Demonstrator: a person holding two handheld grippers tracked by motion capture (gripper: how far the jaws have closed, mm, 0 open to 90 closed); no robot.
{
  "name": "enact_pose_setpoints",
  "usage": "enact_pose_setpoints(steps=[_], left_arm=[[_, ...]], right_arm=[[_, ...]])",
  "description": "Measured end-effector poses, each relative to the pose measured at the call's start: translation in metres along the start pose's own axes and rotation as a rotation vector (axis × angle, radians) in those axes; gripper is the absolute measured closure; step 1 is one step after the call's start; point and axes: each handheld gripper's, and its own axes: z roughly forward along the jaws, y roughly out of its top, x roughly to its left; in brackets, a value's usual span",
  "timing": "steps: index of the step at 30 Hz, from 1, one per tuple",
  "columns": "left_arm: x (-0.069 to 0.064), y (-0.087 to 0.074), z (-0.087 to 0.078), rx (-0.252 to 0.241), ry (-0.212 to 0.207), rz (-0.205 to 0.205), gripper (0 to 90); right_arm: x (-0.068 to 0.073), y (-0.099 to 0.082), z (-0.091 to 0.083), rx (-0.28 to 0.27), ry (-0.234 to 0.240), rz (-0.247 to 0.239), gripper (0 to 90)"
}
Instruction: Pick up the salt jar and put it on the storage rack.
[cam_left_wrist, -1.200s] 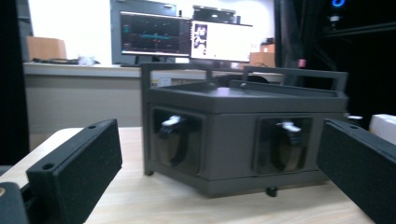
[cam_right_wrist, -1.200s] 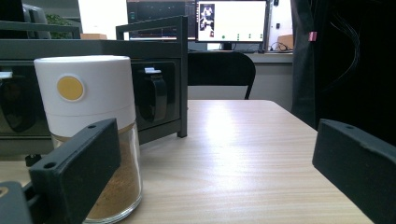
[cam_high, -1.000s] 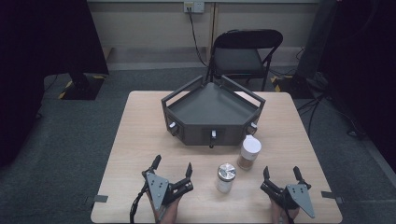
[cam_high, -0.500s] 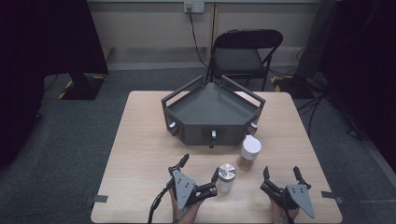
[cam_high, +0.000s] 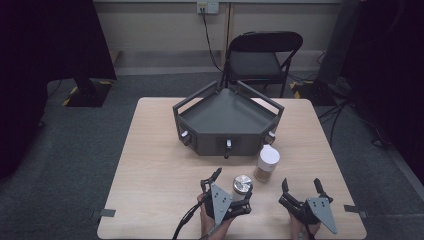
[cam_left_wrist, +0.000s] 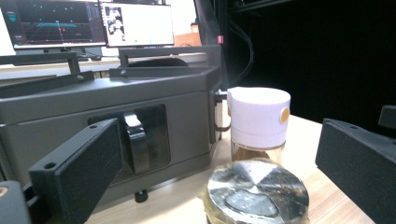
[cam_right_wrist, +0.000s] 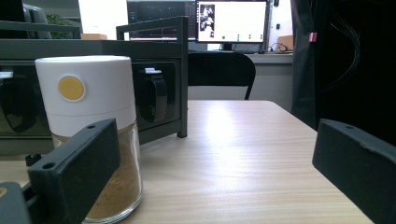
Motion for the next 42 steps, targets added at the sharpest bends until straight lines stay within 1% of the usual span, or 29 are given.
enact_pose_setpoints(steps=[5,6,7,8,9,14,15,16,17,19,24,26,31,33,34,35,36,42], left_arm=[[-0.001,-0.001,0.006,0.042,-0.01,-0.01,3.8],[0.001,-0.001,0.007,0.052,-0.021,-0.015,5.5],[0.001,-0.001,0.008,0.058,-0.025,-0.027,6.8],[0.001,-0.002,0.008,0.062,-0.024,-0.029,6.9],[0.001,-0.003,0.009,0.065,-0.024,-0.022,8.0],[-0.001,-0.006,0.011,0.08,-0.032,-0.019,12.9],[-0.001,-0.006,0.012,0.084,-0.038,-0.023,12.9],[0.0,-0.007,0.012,0.092,-0.046,-0.024,15.0],[-0.002,-0.007,0.013,0.091,-0.039,-0.024,16.3],[-0.002,-0.008,0.013,0.091,-0.04,-0.023,17.8],[0.0,-0.008,0.014,0.11,-0.058,-0.031,19.7],[0.0,-0.009,0.014,0.109,-0.06,-0.03,23.1],[0.002,-0.008,0.015,0.125,-0.069,-0.041,25.6],[0.004,-0.008,0.016,0.127,-0.08,-0.048,29.5],[0.004,-0.008,0.016,0.128,-0.083,-0.05,29.5],[0.004,-0.009,0.015,0.124,-0.087,-0.051,32.2],[0.004,-0.009,0.015,0.124,-0.087,-0.051,33.0],[0.004,-0.01,0.015,0.119,-0.088,-0.047,33.7]], right_arm=[[0.0,0.0,0.0,0.0,0.0,0.0,0.0],[0.0,0.0,0.0,0.0,0.0,-0.001,0.0],[0.0,0.0,0.0,0.001,0.0,0.0,0.0],[0.0,0.0,0.0,0.001,0.0,0.0,0.0],[0.0,0.0,0.0,0.001,0.0,0.001,0.0],[0.0,0.0,0.0,0.001,-0.001,0.0,0.0],[0.0,0.0,0.0,0.001,-0.001,0.0,0.0],[0.0,0.0,0.0,0.0,-0.001,0.0,0.0],[0.0,0.0,0.0,0.001,-0.001,0.0,0.0],[0.0,0.0,0.0,0.001,-0.001,-0.001,0.0],[0.0,0.0,0.0,0.001,-0.001,-0.001,0.0],[0.0,0.0,0.0,0.0,-0.001,-0.001,0.0],[0.0,0.0,0.0,0.0,-0.001,-0.001,0.0],[0.0,0.0,0.0,0.0,-0.001,-0.002,0.0],[0.0,0.0,0.0,0.0,-0.001,-0.002,0.0],[0.0,0.0,0.0,0.0,-0.001,-0.001,0.0],[0.0,0.0,0.0,0.0,-0.001,-0.001,0.0],[0.0,0.0,0.0,0.0,-0.001,-0.001,0.0]])
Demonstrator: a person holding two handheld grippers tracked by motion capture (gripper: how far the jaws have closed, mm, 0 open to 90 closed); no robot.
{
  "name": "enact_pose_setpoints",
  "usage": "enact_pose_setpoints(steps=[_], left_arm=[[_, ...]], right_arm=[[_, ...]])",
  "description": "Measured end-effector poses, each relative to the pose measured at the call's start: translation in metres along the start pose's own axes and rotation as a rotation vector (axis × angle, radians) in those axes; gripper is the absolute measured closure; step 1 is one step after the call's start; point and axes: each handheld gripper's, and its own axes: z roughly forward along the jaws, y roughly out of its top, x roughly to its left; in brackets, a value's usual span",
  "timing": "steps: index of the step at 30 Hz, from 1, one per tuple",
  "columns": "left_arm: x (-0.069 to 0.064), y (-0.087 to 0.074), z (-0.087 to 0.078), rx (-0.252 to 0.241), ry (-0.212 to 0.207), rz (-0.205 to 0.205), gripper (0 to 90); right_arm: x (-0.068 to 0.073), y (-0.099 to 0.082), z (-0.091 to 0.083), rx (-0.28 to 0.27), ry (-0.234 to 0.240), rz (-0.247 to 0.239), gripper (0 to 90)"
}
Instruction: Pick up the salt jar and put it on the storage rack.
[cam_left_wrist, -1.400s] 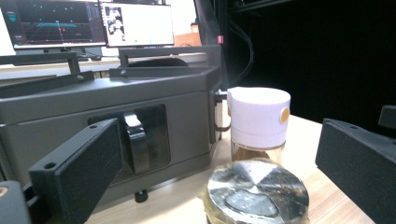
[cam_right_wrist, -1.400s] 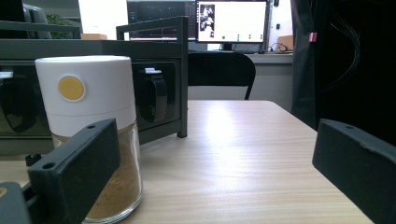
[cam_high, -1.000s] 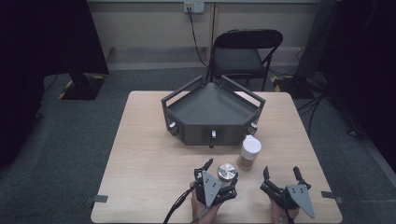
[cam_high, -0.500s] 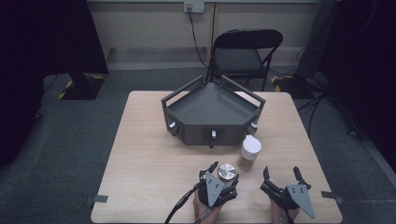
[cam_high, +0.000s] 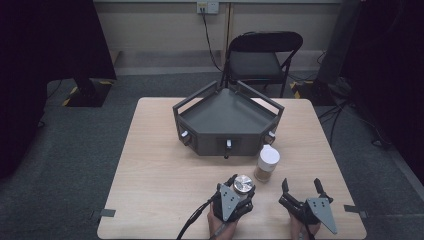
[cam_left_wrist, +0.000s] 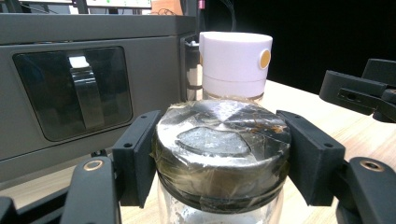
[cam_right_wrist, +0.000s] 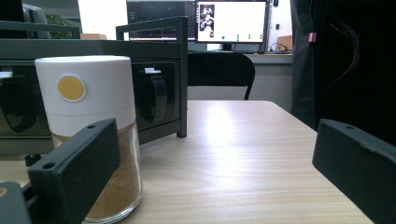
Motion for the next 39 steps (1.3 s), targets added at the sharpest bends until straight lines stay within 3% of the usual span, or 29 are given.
enact_pose_setpoints(steps=[11,21,39], left_arm=[[-0.002,-0.003,-0.001,-0.013,0.005,-0.006,34.2],[0.0,0.001,-0.006,-0.034,-0.001,0.019,34.3],[0.023,0.012,-0.012,-0.046,-0.072,0.022,34.3]], right_arm=[[0.0,0.0,0.0,0.001,0.002,-0.002,0.0],[0.0,0.0,0.0,0.0,0.001,-0.001,0.0],[0.0,0.0,0.0,0.002,0.001,0.0,0.0]])
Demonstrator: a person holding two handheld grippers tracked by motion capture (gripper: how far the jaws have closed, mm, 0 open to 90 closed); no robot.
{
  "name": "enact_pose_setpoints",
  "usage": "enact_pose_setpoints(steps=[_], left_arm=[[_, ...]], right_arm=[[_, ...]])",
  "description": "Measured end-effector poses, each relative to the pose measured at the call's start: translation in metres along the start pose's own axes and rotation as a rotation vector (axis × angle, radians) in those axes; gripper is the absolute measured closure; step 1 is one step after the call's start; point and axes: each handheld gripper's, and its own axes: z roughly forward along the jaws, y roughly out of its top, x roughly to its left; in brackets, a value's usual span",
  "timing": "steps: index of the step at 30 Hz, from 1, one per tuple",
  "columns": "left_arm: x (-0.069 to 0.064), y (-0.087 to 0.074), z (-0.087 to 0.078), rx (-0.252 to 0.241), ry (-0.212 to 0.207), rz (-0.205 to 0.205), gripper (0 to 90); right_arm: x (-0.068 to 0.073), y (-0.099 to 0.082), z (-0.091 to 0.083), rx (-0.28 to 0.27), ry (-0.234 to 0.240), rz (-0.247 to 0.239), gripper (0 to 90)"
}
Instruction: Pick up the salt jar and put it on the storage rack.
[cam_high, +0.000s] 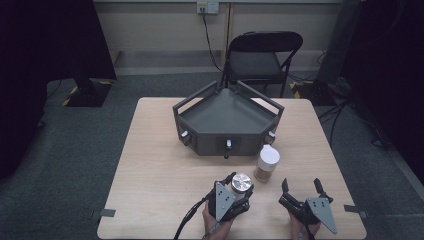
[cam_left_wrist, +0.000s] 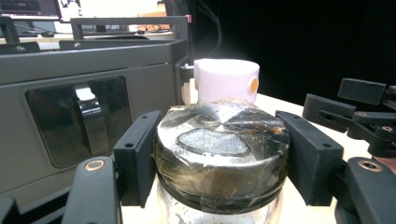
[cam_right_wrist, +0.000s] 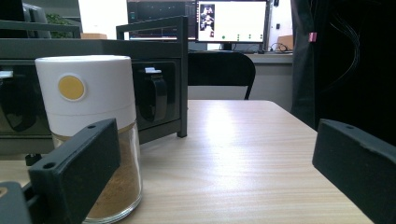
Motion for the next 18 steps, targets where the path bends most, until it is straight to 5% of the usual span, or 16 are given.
enact_pose_setpoints(steps=[6,15,18], left_arm=[[0.011,0.01,-0.001,-0.009,-0.032,0.019,34.3],[0.037,0.026,-0.004,-0.032,-0.063,-0.008,34.4],[0.042,0.031,-0.005,-0.034,-0.056,0.018,34.4]], right_arm=[[0.0,0.0,0.0,0.0,0.0,0.0,0.0],[0.0,0.0,0.0,0.0,0.0,0.001,0.0],[0.0,0.0,0.0,0.0,0.0,0.001,0.0]])
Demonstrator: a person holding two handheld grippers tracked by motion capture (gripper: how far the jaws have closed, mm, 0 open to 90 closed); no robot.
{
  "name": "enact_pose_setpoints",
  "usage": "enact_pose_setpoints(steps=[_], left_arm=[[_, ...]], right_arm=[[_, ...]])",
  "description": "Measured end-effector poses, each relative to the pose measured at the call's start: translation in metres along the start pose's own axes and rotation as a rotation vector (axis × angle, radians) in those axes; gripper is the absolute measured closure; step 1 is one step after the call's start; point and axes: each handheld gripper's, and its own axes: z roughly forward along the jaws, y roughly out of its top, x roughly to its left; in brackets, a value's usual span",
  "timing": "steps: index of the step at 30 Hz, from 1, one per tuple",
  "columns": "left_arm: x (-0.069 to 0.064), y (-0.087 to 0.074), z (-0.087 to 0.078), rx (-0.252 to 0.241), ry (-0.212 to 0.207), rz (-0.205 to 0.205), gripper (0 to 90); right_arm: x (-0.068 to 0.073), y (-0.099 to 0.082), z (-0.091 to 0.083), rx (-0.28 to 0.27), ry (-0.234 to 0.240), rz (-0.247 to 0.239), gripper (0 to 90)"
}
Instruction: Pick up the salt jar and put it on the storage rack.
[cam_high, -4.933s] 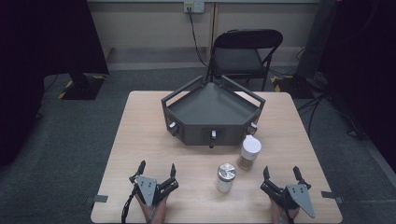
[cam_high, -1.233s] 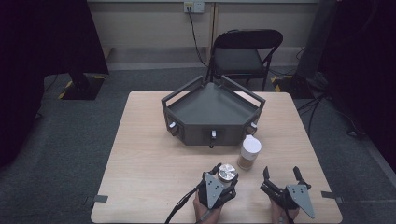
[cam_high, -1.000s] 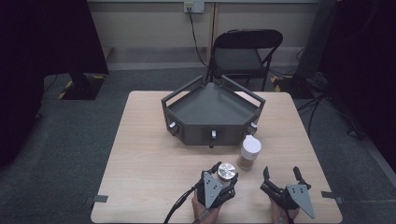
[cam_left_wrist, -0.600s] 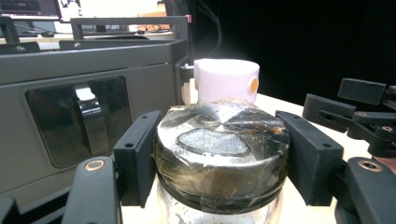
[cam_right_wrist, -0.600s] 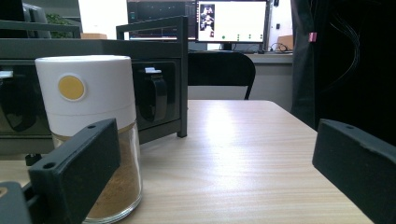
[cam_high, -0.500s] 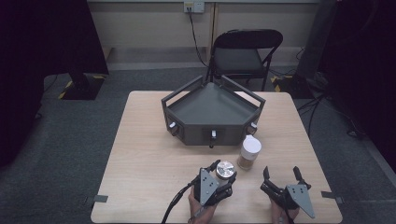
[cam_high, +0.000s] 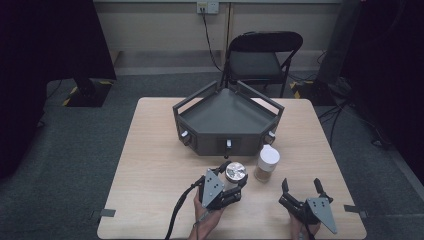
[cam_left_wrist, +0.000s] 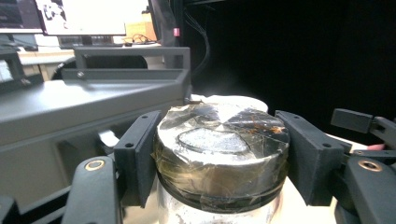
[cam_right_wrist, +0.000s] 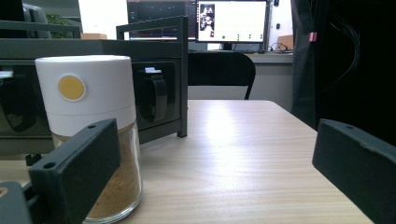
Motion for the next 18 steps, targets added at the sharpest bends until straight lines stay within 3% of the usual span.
enact_pose_setpoints(steps=[4,10,18], left_arm=[[0.013,0.006,-0.002,-0.01,-0.013,-0.012,34.3],[0.026,0.022,0.003,-0.03,-0.004,0.028,34.3],[0.043,0.042,0.013,-0.043,0.016,0.016,34.4]], right_arm=[[0.0,0.0,0.0,0.0,-0.001,-0.001,0.0],[0.0,0.0,0.0,0.0,0.0,0.0,0.0],[0.0,0.0,0.0,0.0,0.001,0.0,0.0]])
